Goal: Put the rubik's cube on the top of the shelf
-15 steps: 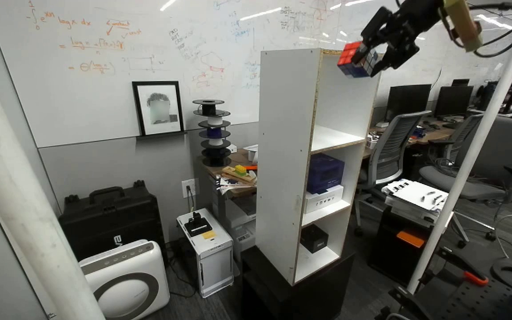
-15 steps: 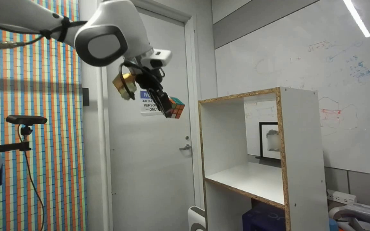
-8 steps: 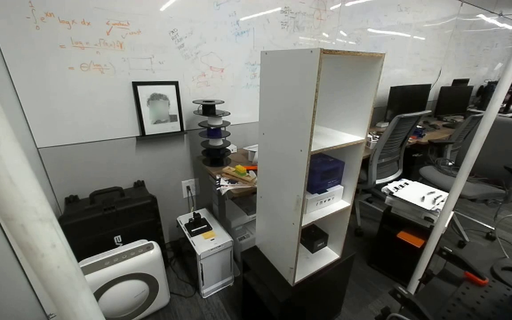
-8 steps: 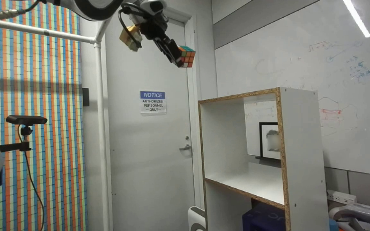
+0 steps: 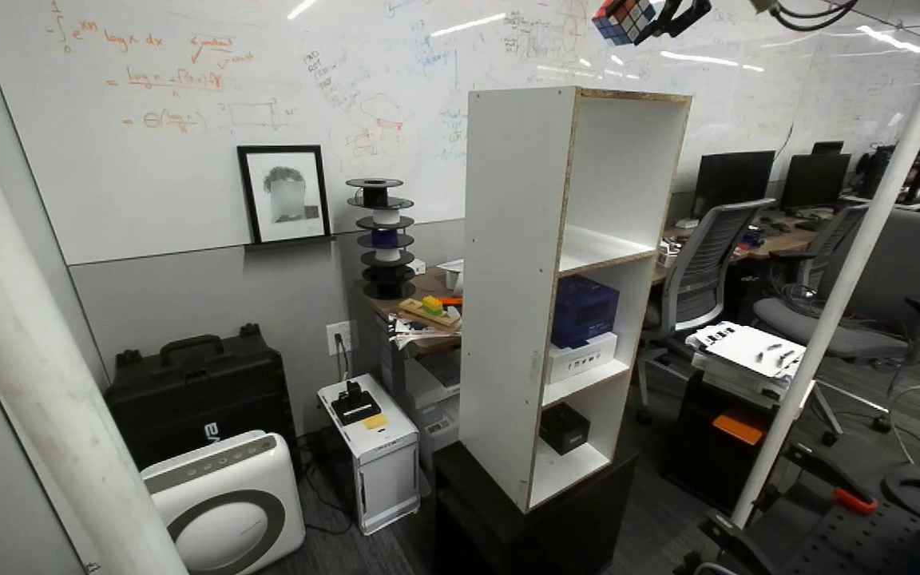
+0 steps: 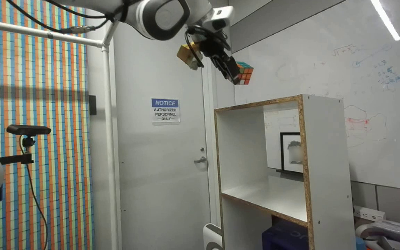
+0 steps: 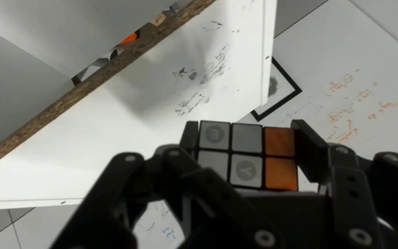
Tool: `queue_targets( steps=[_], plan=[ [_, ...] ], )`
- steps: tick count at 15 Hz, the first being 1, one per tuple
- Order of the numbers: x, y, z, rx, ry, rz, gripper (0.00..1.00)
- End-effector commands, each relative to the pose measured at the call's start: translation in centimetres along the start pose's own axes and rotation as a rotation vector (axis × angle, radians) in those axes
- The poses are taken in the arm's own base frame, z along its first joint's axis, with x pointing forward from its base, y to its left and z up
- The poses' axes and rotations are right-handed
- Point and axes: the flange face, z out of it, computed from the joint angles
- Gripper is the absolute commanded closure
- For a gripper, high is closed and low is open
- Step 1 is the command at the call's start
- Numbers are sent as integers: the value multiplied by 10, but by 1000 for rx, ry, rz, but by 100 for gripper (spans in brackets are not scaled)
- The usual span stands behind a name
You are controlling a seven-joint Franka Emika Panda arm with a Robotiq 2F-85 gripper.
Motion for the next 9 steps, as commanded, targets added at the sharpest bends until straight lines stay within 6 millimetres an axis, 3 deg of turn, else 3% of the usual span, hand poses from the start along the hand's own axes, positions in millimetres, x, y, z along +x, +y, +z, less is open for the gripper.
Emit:
queue_targets(
  steps=[1,5,6,9],
  plan=[
    [39,7,40,-76,-4,52,58],
    [53,16,68,-184,-33,94,57],
    [52,15,71,-196,-47,102,9],
    [47,2,69,-199,-121,114,1]
  ],
)
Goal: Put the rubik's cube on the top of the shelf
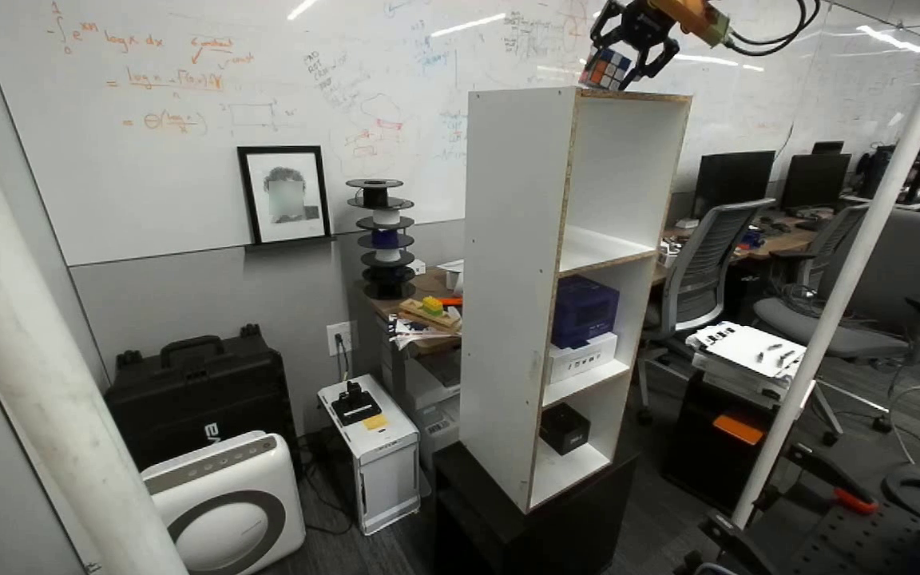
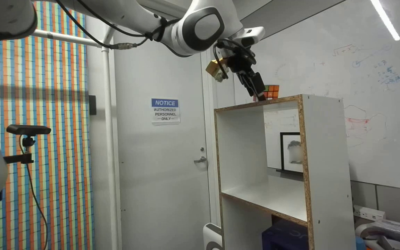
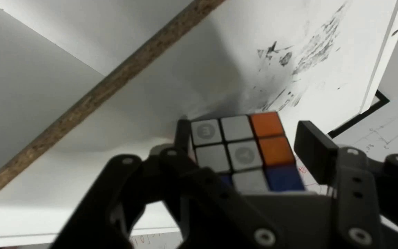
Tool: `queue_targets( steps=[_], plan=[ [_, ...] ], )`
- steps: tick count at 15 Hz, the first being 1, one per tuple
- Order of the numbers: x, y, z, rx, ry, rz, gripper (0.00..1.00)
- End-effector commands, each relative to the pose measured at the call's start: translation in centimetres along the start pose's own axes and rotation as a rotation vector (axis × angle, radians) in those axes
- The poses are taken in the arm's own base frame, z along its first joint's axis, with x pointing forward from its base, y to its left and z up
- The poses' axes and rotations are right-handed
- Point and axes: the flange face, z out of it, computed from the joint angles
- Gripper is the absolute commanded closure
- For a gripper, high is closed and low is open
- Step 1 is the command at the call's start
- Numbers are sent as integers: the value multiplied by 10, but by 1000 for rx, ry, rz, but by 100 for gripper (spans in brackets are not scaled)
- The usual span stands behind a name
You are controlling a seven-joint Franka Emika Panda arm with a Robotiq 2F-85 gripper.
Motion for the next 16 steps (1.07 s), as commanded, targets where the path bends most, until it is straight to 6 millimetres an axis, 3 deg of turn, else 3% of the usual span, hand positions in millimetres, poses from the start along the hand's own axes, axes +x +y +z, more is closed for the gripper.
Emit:
queue_targets(
  steps=[1,5,10,11,13,14,16],
  plan=[
    [0,-23,-18,3,-81,10,0],
    [-30,-40,-42,32,-275,-22,0],
    [-60,-42,-63,-26,-514,-79,0],
    [-93,-39,-69,-45,-518,-96,0],
    [-120,-31,-65,-104,-565,-115,0],
    [-90,-35,-56,-73,-552,-89,0],
    [-99,-34,-55,-81,-564,-95,0]
  ],
)
